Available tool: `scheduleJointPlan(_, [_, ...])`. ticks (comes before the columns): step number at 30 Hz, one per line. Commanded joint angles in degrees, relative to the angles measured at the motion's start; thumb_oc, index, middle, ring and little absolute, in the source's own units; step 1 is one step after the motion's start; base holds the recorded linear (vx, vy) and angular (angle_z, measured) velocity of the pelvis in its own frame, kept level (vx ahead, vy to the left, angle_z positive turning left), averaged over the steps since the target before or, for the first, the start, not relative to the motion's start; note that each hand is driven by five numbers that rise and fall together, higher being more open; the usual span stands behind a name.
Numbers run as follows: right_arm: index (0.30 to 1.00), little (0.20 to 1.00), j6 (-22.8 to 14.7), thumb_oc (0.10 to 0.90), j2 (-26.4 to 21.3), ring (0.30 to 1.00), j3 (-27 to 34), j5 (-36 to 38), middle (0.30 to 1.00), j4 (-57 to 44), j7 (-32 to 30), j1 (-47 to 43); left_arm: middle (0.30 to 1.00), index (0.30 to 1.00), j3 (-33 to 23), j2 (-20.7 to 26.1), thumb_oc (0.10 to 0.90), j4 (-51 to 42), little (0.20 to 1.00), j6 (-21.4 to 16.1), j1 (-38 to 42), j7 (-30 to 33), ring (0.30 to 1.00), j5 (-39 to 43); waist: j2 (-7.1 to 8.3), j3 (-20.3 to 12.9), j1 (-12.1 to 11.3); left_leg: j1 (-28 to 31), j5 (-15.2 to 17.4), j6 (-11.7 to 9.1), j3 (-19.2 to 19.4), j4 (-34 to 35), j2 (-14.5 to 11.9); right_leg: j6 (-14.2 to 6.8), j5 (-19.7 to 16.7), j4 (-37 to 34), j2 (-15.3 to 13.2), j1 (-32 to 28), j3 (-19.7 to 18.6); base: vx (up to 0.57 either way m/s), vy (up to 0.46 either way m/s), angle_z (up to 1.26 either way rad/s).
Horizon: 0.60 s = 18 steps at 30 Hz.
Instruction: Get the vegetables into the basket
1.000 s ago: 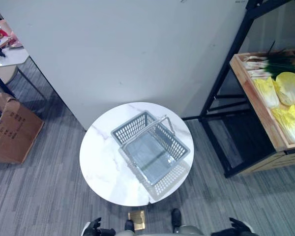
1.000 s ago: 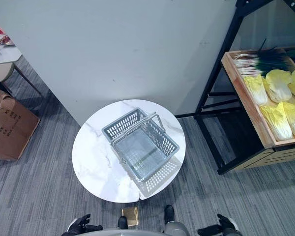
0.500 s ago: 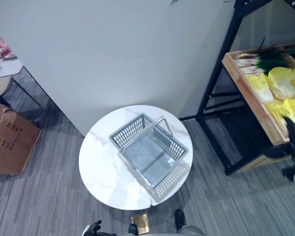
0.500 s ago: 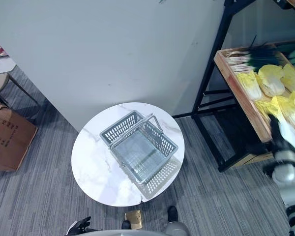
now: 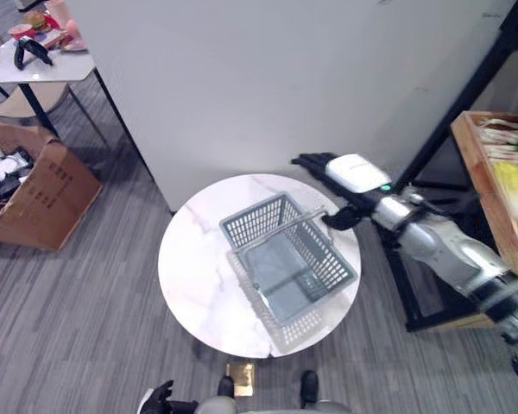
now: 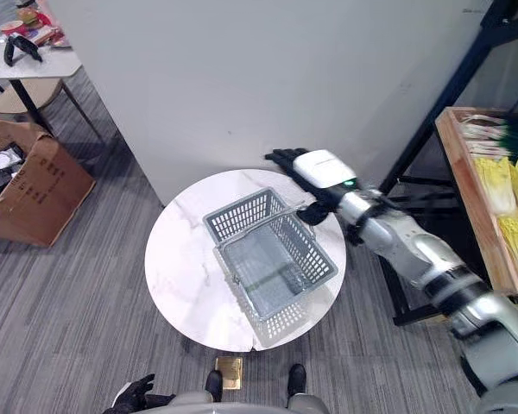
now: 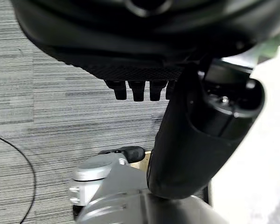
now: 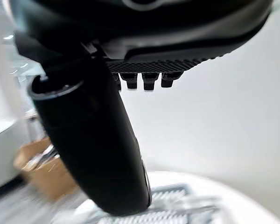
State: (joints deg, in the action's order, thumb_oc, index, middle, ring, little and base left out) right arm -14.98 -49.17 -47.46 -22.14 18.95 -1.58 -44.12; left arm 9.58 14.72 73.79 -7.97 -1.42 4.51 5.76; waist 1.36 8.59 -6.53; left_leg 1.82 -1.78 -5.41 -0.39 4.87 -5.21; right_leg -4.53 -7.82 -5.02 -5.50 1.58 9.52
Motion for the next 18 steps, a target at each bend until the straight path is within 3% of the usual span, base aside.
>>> scheduleJointPlan(1, [1.000, 1.000, 0.1, 0.900, -1.7, 1.000, 1.5, 0.4, 1.000, 3.8, -1.2, -6.6, 1.000, 1.000, 4.5, 0.5, 0.900, 2.4, 1.000, -0.5, -0.6, -0.2, 1.000, 0.3, 2.37, 0.2, -0.1, -1.9, -2.9, -1.2, 0.8, 0.1, -2.1, -5.2, 0.6, 0.8, -5.0, -2.0, -1.5, -0.03, -0.008, 0.23])
scheduleJointPlan(11, [1.000, 1.000, 3.3, 0.900, 5.0, 1.000, -0.9, -0.5, 1.000, 19.3, -4.4, -12.9, 1.000, 1.000, 5.8, 0.7, 0.900, 2.8, 1.000, -0.7, 1.1, 1.5, 1.000, 2.6, 1.97, 2.1, -2.0, -4.9, -3.9, -1.0, -1.3, 0.1, -1.6, -5.0, 0.5, 1.1, -5.3, -0.2, -0.3, -0.02, 0.003, 0.08])
scheduleJointPlan(18, [1.000, 1.000, 4.4, 0.900, 6.8, 1.000, -0.6, -0.5, 1.000, 26.1, -6.4, -14.7, 1.000, 1.000, 7.0, 0.9, 0.900, 1.9, 1.000, -1.2, 2.3, 2.4, 1.000, 3.7, 1.16, 3.3, -3.0, -6.7, -4.6, -0.9, -2.4, 0.1, -1.2, -4.9, 0.4, 1.4, -5.8, 0.9, 0.3, -0.02, 0.004, 0.08])
